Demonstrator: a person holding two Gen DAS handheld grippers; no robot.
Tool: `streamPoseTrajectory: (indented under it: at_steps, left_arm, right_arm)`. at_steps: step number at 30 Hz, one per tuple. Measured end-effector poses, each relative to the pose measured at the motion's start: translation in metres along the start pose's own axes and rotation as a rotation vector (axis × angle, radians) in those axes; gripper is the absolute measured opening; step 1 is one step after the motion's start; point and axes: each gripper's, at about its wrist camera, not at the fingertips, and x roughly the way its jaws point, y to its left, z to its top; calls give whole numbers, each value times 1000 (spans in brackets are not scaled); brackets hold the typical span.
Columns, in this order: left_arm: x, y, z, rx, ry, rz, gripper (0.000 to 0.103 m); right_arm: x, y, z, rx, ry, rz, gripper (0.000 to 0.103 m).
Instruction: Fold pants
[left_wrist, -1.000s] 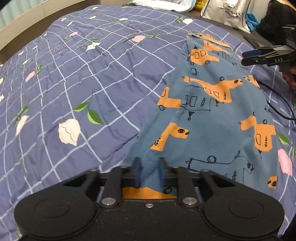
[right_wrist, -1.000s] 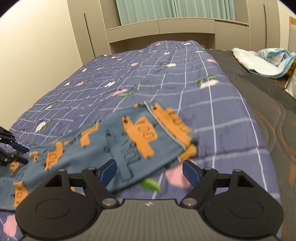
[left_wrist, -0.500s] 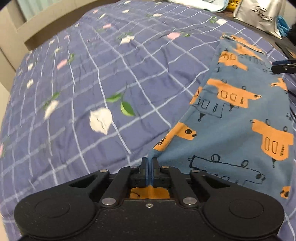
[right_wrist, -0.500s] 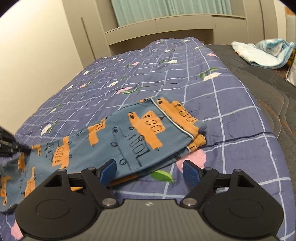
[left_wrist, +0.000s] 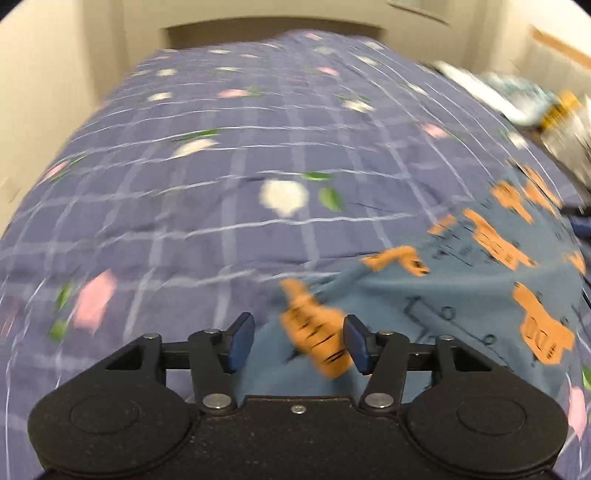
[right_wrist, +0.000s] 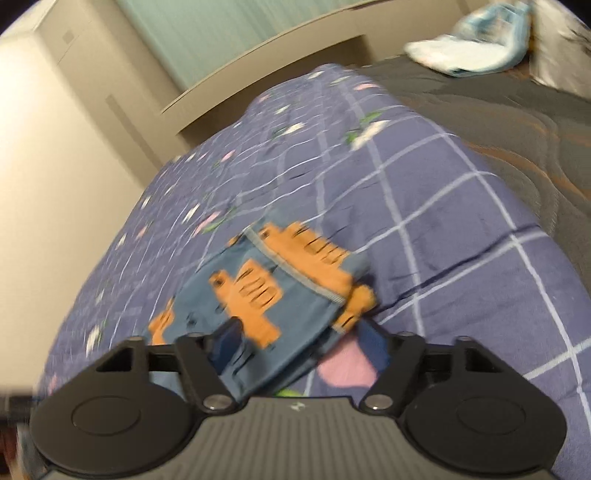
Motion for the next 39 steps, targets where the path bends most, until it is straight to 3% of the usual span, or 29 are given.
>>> streamPoseTrajectory:
  at_steps: [3, 5, 7, 12, 14, 16, 22, 30, 36, 39]
  left_arm:
    - [1, 16, -14, -69, 17, 92, 57]
    - [0, 25, -19, -104, 2, 98, 59]
    - [-2, 27, -19, -106, -3, 114, 59]
    - [-6, 20, -12, -122, 2, 150, 60]
    - [-14, 13, -8, -139, -27, 128, 66]
    - [-25, 8, -5, -165, -80, 75, 78]
    - [-23, -29, 21, -258, -174, -219, 82]
    - [33, -69, 54, -552, -105, -735, 89]
    - [69, -106, 70, -577, 5, -877, 91]
    - [83, -118, 67, -599, 56, -891, 91]
  right_arm:
    - [2, -9, 2, 72, -20, -14, 48]
    - [2, -12, 4, 87, -29, -53, 27]
    - [1, -16, 4, 102, -34, -47, 18]
    - [-3, -11, 3, 57, -63, -72, 14]
    - [-5, -5, 2, 23, -73, -79, 13]
    - [-10, 4, 1, -41, -95, -90, 12]
    - [-33, 55, -7, -334, -184, -88, 10]
    - [-56, 144, -42, -754, -232, -6, 10]
    - [-57, 192, -90, -986, -191, 35, 10]
    - [-49, 203, -115, -1081, -150, 47, 10]
